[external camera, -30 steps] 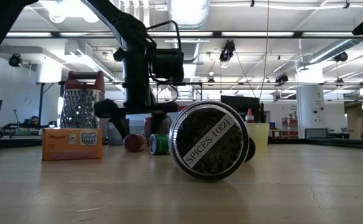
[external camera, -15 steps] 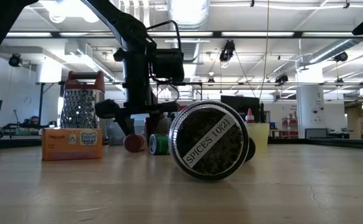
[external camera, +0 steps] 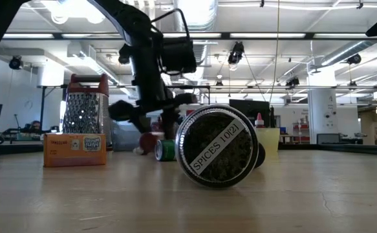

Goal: Pick & Place Kitchen Items
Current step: Move the large red food coloring bottle to the top middle of the table

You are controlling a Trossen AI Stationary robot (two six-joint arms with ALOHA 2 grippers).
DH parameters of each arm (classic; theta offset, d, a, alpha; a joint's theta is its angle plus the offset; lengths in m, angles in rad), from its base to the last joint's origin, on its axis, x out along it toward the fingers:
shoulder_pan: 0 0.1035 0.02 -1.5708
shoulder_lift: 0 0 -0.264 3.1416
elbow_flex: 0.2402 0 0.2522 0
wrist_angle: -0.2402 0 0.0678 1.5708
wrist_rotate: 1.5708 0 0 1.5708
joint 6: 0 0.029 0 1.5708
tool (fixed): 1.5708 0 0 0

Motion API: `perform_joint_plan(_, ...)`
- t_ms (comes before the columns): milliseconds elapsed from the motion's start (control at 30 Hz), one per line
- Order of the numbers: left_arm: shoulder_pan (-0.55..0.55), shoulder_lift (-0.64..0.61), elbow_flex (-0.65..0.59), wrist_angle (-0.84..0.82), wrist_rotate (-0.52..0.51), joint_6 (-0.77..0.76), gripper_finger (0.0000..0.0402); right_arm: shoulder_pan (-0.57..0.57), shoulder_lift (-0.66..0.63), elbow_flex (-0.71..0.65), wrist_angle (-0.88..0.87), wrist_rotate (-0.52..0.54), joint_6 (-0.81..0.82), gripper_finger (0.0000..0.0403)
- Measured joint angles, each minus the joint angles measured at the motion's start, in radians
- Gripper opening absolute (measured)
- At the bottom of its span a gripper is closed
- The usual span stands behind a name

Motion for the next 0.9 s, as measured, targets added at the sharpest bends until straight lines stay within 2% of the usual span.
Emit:
perform_joint_plan(167,-0.005,-0.007,0.069,0.083,-0.073,0.133,0.0165,0.000,0.000,0.000,0.000,0.000,0.000,0.0008)
perform_joint_plan(300,-0.005,-0.007,0.095,0.258,-0.159,0.317,0.0165,0.000,0.000,0.000,0.000,0.000,0.000,0.0008)
perform_joint_plan(500,-0.004,-0.002,0.051,0.754,-0.175,0.650,0.0166,0.000,0.000,0.000,0.000,0.000,0.000,0.0008)
perform_joint_plan(667,-0.011,0.002,-0.040,1.070,-0.179,0.884,0.0166,0.000,0.000,0.000,0.000,0.000,0.000,0.0008)
perform_joint_plan(800,-0.019,0.002,-0.148,1.357,-0.176,1.017,0.0166,0.000,0.000,0.000,0.000,0.000,0.000,0.0008)
perform_joint_plan(900,-0.020,0.016,-0.226,1.531,-0.172,1.051,0.0166,0.000,0.000,0.000,0.000,0.000,0.000,0.0008)
